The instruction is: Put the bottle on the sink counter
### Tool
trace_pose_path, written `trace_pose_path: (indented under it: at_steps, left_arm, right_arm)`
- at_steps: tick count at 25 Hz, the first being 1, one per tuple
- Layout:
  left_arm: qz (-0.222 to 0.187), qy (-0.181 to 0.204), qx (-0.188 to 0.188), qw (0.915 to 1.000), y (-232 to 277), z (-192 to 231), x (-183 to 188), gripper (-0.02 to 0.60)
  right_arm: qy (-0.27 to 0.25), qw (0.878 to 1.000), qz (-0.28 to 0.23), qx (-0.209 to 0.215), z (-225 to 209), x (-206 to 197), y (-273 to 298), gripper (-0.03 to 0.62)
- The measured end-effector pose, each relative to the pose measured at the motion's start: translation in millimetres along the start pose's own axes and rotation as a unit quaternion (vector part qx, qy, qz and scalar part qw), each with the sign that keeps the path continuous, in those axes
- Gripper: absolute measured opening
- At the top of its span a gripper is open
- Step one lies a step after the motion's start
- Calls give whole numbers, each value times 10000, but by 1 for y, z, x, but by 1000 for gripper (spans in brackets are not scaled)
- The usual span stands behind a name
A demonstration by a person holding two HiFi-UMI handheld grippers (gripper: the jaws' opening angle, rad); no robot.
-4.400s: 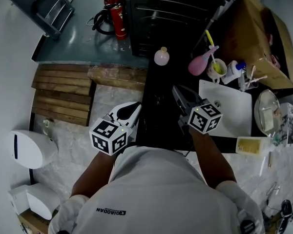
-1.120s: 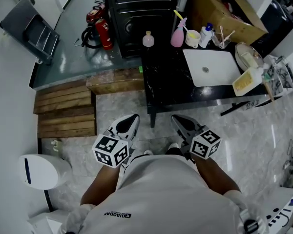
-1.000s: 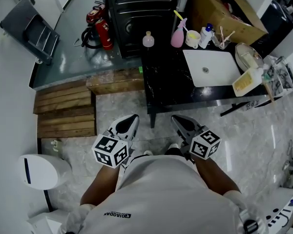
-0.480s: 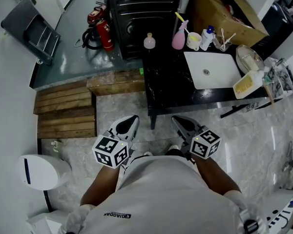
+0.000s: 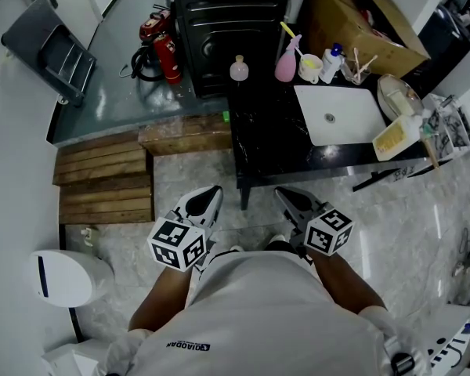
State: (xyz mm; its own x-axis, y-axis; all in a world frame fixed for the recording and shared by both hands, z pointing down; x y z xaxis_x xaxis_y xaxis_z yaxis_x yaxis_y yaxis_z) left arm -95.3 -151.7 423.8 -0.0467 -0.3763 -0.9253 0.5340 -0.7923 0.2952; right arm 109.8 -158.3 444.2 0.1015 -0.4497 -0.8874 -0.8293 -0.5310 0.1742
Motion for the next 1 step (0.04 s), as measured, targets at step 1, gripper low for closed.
trace_pose_path:
  at_steps: [1]
  left_arm:
    - [0, -3, 2, 10000, 0, 0, 0, 15]
  right_arm:
    - [1, 10000, 0, 1, -1, 0, 0, 40]
Point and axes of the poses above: the fingertips, and each gripper's own axes: y forward along the fingers, z to its left, x out of its top, the point moved 5 cm from there along -y, backward along the fingers, and after that the axes turned 8 degrees about x, right-handed, at the moved point
